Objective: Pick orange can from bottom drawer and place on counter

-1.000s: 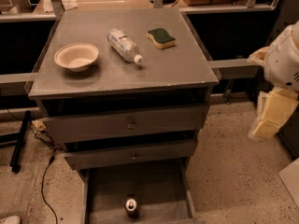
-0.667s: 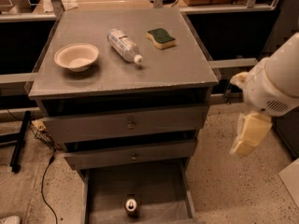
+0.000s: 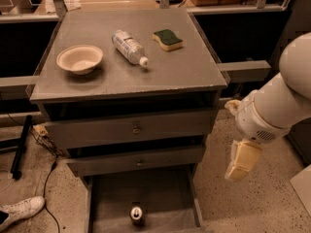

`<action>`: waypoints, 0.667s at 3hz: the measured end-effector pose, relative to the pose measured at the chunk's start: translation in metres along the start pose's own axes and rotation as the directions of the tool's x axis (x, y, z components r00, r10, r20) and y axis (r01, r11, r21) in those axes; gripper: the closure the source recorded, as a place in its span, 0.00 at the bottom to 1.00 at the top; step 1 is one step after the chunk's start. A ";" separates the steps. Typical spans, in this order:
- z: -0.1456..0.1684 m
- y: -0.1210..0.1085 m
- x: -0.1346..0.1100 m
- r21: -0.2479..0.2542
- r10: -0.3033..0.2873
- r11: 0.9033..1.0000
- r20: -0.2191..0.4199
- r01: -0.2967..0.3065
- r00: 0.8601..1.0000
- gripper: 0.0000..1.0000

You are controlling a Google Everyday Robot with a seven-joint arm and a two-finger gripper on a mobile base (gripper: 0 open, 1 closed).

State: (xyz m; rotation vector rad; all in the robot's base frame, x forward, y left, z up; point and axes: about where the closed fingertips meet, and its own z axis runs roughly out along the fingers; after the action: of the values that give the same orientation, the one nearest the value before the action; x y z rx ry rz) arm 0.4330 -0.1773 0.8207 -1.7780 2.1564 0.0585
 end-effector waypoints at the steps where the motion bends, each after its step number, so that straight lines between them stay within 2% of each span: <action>1: 0.050 0.015 0.010 -0.038 0.013 0.999 0.062 -0.011 0.998 0.00; 2: 0.105 0.030 0.020 -0.064 0.024 0.998 0.114 -0.017 0.993 0.00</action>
Offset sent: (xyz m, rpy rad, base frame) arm -0.0078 0.0198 -0.1782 0.1962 0.0551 0.0246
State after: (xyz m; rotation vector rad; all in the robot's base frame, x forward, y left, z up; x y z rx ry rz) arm 0.4260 -0.1641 0.7112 -1.7419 2.1132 0.2300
